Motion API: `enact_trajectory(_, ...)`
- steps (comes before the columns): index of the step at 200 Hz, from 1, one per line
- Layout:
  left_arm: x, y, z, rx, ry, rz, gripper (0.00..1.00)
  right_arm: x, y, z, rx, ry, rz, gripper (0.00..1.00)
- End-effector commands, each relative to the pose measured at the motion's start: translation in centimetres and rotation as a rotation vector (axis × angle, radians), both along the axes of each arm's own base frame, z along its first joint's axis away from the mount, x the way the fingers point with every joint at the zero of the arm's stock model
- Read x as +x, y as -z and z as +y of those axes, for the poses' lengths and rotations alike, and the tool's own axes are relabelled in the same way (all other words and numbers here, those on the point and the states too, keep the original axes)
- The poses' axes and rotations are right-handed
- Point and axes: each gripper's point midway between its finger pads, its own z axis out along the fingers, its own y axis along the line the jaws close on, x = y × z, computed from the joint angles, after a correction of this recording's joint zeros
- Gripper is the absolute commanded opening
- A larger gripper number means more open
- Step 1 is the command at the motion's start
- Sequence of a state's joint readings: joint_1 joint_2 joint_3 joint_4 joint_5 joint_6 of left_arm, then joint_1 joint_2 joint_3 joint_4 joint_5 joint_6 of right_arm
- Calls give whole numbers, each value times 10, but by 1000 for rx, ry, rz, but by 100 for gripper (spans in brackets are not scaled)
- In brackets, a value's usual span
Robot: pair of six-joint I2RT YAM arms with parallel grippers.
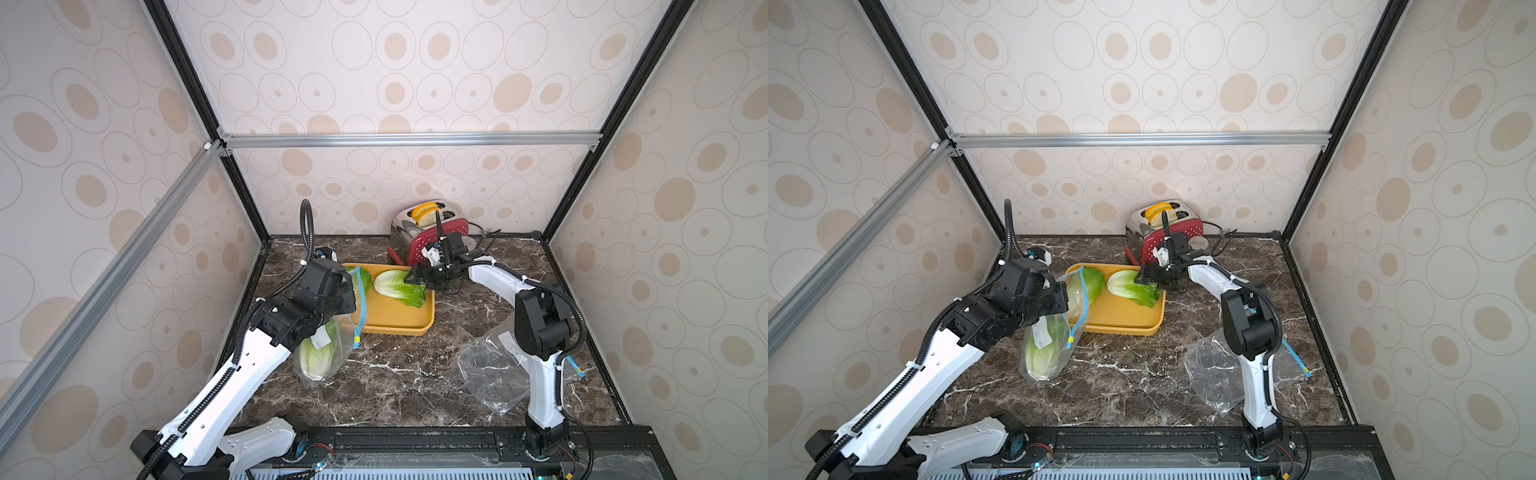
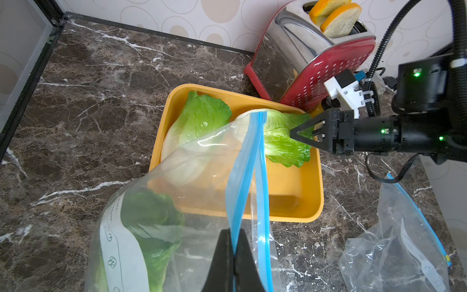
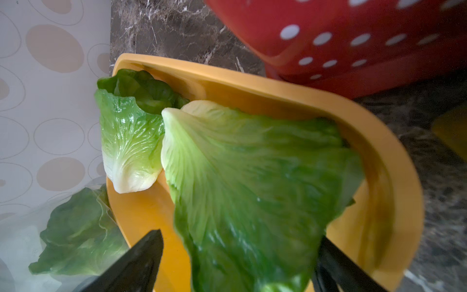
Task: Put the chinese cabbages into a zipper bag and zip it
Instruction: Pick up the Chinese cabbage from the basket.
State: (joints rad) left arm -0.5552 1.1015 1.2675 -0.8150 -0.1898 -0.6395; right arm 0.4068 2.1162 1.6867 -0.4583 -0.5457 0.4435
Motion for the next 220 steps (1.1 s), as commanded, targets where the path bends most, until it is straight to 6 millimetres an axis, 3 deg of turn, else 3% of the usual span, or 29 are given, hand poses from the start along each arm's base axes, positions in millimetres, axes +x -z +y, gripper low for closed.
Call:
enact_trajectory(1, 4, -5, 7, -1, -46, -26, 0, 3, -3, 15, 31, -35, -13, 86)
enact_trajectory(81, 5, -6, 7, 6, -41, -20, 0, 4, 3, 37, 98, -38, 7, 53)
enact_trajectory(135, 4, -7, 8, 3, -41, -27, 0, 1, -9, 38, 137, -20, -17, 19)
enact_trajectory(165, 0, -7, 11, 7, -45, -28, 0, -3, -26, 37, 173, -13, -29, 7)
enact_trajectory(220, -10, -15, 19, 41, -33, -30, 0, -17, -84, 34, 249, -11, -85, 6)
